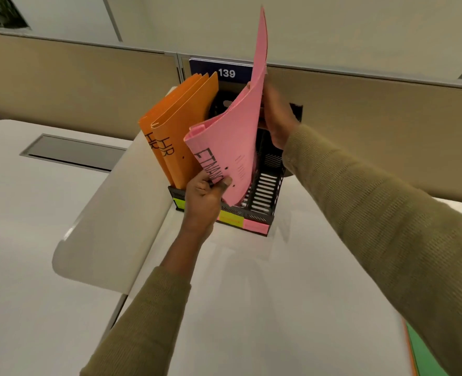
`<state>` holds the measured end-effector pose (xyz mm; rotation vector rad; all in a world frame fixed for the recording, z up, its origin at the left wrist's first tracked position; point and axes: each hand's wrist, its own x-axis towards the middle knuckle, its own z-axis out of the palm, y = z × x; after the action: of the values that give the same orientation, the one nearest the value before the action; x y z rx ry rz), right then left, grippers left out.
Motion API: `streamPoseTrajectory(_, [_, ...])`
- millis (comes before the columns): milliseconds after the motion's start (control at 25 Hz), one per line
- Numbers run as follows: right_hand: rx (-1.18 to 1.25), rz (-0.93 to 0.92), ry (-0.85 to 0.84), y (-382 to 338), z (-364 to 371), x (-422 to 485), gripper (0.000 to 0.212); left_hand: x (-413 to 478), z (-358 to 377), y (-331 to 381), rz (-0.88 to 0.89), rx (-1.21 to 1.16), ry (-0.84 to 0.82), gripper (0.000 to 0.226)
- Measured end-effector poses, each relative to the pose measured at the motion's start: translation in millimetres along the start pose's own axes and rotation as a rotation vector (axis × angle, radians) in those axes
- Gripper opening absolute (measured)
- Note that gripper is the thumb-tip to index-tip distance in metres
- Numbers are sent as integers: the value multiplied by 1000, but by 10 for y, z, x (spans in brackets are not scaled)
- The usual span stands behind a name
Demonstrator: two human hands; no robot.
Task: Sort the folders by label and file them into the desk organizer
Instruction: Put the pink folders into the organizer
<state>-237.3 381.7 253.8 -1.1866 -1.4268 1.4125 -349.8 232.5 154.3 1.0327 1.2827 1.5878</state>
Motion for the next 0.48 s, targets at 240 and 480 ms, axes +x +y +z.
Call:
streamPoseTrajectory(240, [-58,102,-11,304,-109,324,67,221,116,-517,-170,327,94,23])
streamPoseTrajectory(480, [-230,76,-45,556,-112,384,68,456,309,-831,-247,566,26,29])
